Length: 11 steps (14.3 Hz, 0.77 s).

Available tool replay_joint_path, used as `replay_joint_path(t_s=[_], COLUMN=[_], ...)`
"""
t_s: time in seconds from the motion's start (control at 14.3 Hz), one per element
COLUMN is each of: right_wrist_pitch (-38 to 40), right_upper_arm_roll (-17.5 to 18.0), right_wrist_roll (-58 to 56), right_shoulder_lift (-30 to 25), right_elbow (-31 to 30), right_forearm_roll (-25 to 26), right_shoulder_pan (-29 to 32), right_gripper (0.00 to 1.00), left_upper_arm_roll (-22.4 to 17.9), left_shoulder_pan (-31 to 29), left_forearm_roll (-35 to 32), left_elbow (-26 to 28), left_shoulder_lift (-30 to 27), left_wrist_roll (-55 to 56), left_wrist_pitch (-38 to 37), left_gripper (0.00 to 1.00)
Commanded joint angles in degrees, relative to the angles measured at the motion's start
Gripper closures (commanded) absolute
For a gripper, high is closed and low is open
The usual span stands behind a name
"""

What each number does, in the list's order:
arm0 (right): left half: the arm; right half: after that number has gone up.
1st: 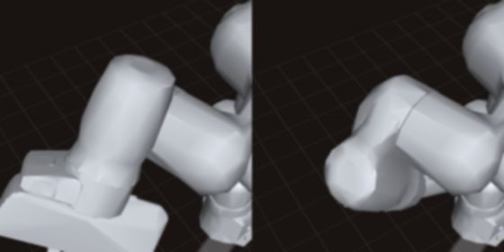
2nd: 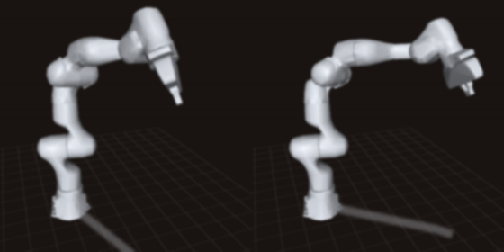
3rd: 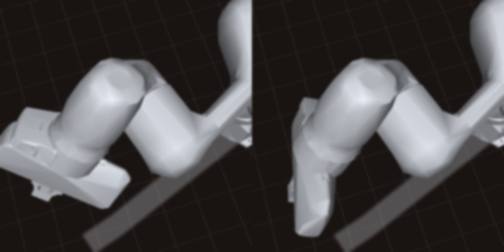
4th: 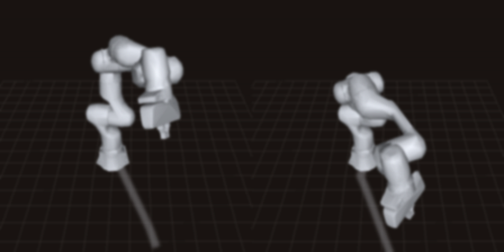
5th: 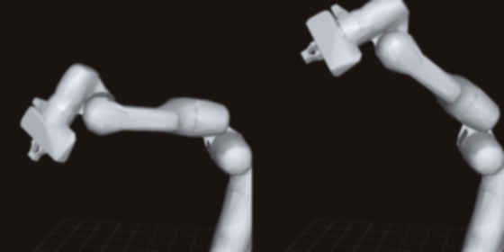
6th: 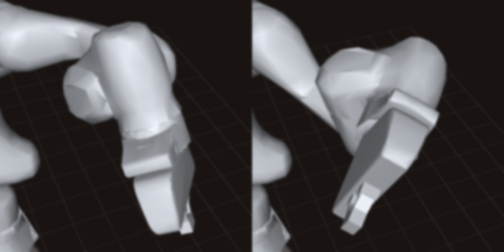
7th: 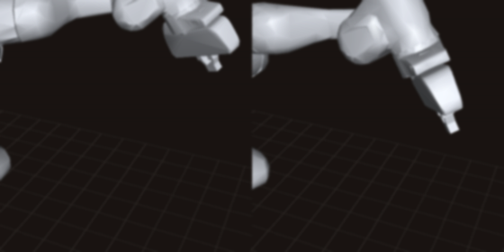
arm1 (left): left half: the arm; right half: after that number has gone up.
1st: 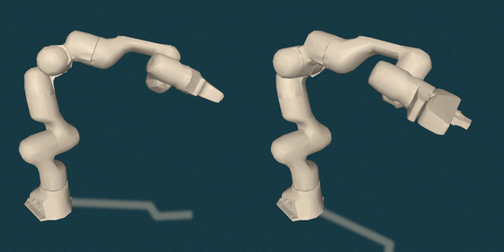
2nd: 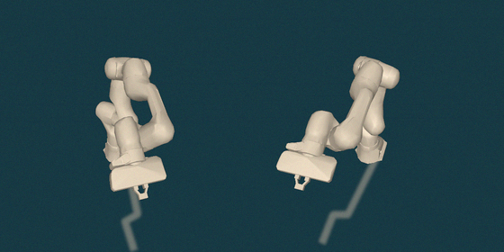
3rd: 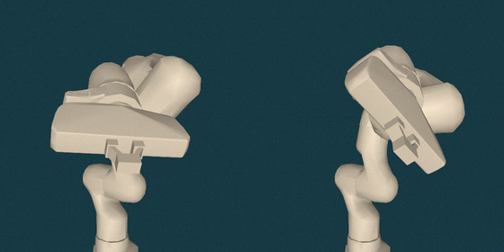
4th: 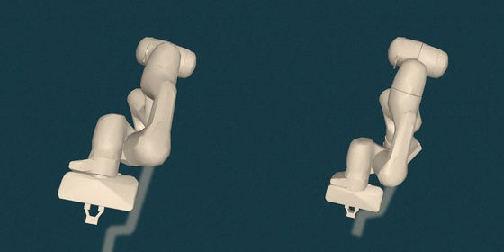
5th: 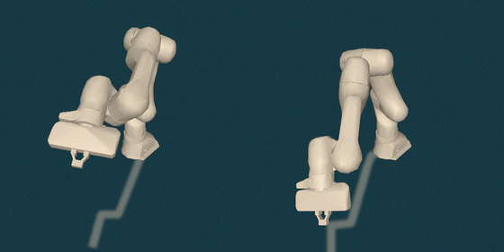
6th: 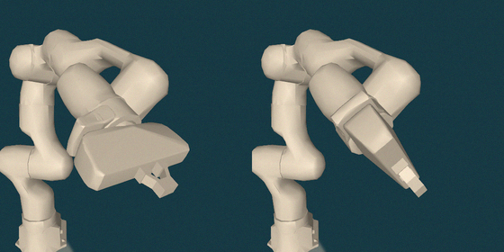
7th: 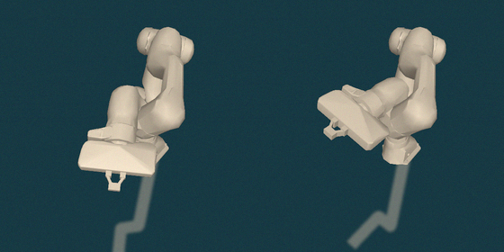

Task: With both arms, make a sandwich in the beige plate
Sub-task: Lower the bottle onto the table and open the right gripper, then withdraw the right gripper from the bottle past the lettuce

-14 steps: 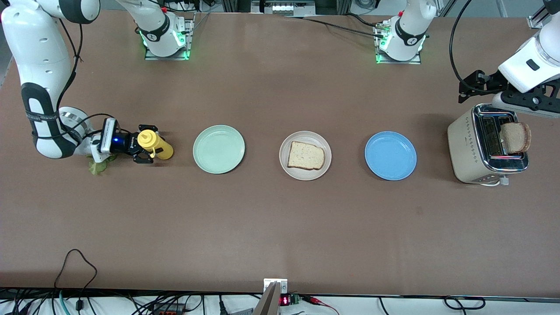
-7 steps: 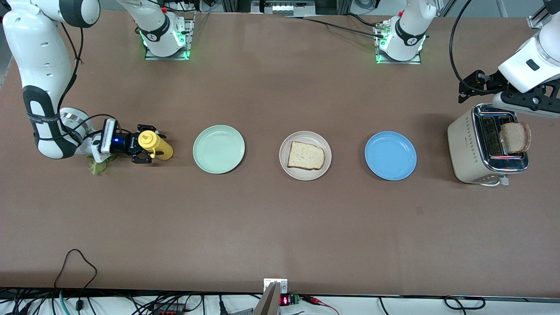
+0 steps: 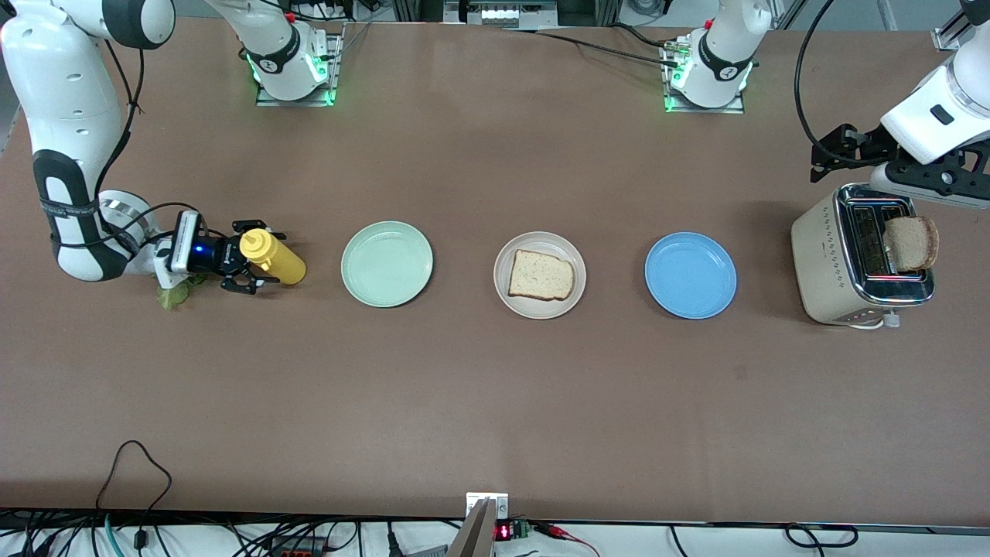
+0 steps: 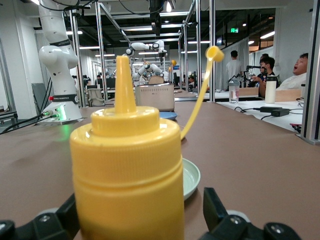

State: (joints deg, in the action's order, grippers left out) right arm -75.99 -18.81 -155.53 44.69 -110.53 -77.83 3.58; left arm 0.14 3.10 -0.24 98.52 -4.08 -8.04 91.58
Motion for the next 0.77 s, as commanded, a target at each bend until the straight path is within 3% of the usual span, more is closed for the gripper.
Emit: replay_joint_path(t_s=[0.0, 0.28, 0.42, 0.7], right_wrist_pitch=[1.7, 1.7, 1.7, 1.3], right_upper_arm_roll=[-1.6, -2.6, -5.6, -8.2], right_wrist_roll=[-1.2, 1.2, 4.7, 14.8], right_shoulder_lift=[-0.2, -1.1, -2.8, -5.7], right_elbow=[1.4, 4.1, 6.3, 12.8], right_forearm_roll=[3.8, 9.8, 12.3, 19.2], right_shoulder_pan=[1.9, 5.0, 4.3, 4.2], right_gripper=[0.00, 0.00, 0.00, 0.00], left_upper_arm_roll=[0.1, 0.1, 0.1, 0.1], left_shoulder_pan=[0.2, 0.2, 0.1, 0.1], left_forearm_roll=[-0.3, -0.3, -0.3, -0.3], left_elbow=[-1.7, -1.8, -1.7, -1.7], left_shoulder_lift=[0.8, 0.8, 0.8, 0.8], left_wrist_roll=[0.6, 0.6, 0.6, 0.6], left_wrist_pitch=[-1.1, -1.1, -1.1, -1.1], left_gripper=[0.00, 0.00, 0.00, 0.00])
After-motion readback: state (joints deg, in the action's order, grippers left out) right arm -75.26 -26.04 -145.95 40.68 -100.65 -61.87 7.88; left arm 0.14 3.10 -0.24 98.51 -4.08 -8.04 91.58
